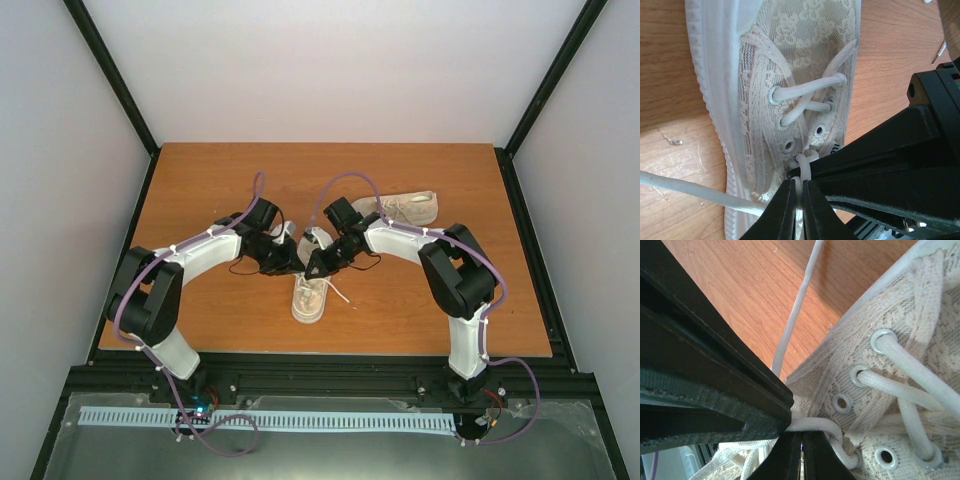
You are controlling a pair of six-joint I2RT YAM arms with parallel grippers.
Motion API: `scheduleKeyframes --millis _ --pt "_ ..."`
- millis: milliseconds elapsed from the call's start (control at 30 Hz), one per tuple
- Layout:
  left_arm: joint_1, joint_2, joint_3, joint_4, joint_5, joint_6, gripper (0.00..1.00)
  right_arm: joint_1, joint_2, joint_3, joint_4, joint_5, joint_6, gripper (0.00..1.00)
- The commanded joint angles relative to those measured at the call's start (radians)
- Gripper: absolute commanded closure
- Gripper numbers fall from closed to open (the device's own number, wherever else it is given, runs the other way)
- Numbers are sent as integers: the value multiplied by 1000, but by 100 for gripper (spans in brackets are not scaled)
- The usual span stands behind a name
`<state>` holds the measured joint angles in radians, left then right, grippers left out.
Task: Tie the shoes
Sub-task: Tie the shoelace on the shoe.
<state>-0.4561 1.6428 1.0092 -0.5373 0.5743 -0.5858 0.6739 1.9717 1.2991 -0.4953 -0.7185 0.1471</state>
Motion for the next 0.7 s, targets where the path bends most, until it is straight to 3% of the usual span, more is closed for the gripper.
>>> scheduleKeyframes --millis 0,100,333,567,667 --pt "0 18 12 32 38 -17 93 3 -20 -19 15 26 9 97" --pt "0 26 15 26 44 -17 99 3 -27 -22 17 31 11 97" --pt "0 -7 8 15 -3 -25 99 -13 -75 -31 12 63 23 93" --pt "0 -11 9 9 -12 -25 99 -17 -203 -53 -37 95 -17 60" --pt "0 -13 8 10 -15 -29 99 5 -258 -82 -43 126 -48 51"
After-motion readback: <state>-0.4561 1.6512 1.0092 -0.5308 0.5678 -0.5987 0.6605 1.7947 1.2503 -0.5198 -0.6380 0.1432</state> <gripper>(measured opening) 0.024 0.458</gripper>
